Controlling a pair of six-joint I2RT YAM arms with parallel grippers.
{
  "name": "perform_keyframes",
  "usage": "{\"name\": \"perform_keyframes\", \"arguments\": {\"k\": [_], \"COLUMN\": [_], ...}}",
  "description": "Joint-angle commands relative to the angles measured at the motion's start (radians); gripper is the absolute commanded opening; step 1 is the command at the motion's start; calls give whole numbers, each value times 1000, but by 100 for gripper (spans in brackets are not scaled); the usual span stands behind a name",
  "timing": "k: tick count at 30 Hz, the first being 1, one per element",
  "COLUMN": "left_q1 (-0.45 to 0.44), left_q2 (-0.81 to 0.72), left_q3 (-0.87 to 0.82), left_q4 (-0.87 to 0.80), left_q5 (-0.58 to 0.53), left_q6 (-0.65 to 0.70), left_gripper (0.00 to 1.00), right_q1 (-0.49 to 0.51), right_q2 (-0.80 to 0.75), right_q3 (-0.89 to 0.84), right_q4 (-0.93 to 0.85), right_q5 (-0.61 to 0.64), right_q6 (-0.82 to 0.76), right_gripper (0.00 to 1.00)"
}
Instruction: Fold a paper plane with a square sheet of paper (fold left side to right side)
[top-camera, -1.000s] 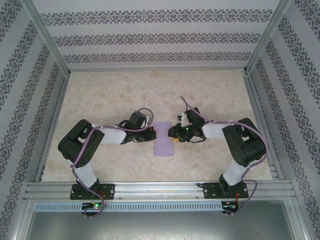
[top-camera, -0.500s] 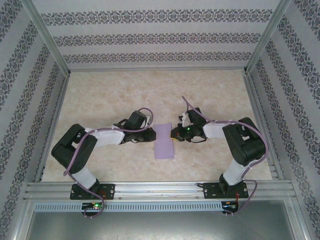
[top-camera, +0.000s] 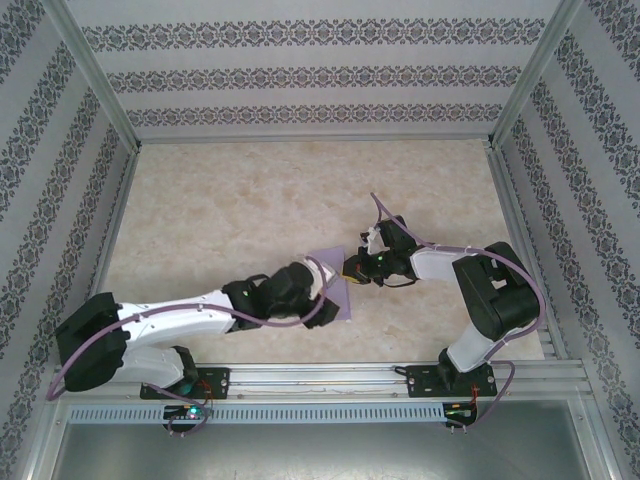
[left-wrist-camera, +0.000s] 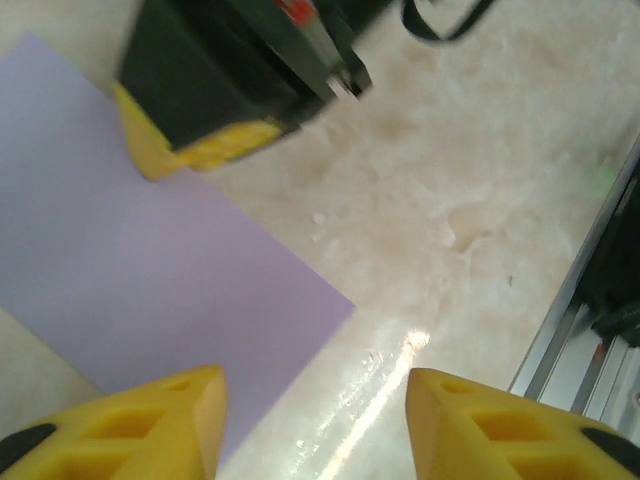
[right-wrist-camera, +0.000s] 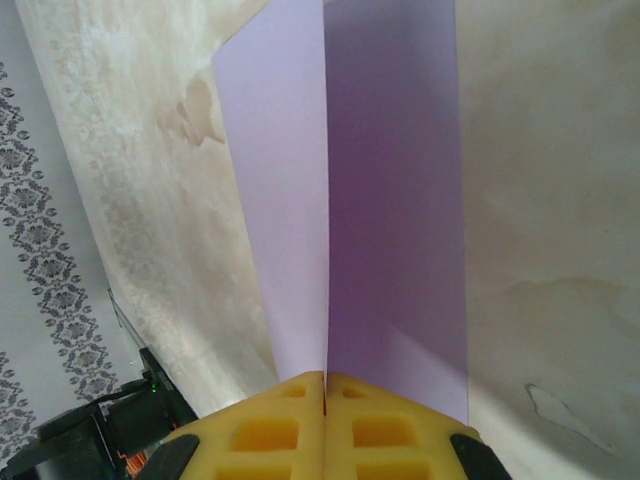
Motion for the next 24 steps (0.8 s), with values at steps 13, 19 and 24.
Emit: {"name": "perform_keyframes", "arguments": {"k": [13, 19, 24], "left_q1": [-188, -188, -186], "left_q2": [415, 440, 403], "left_q3": [319, 333, 317], "left_q4": [-236, -256, -228], "left_q5": [-449, -477, -452], "left_q6": [83, 77, 84], "left_gripper": [67, 50, 12], "right_q1": [-13, -15, -14], "right_q2": [-24, -19, -17], "right_q3": [-13, -8, -1], "right_q4": [-33, -46, -60], "right_q5": [0, 12, 24], "right_q6": [-5, -20, -36], "right_gripper": [0, 0, 3]}}
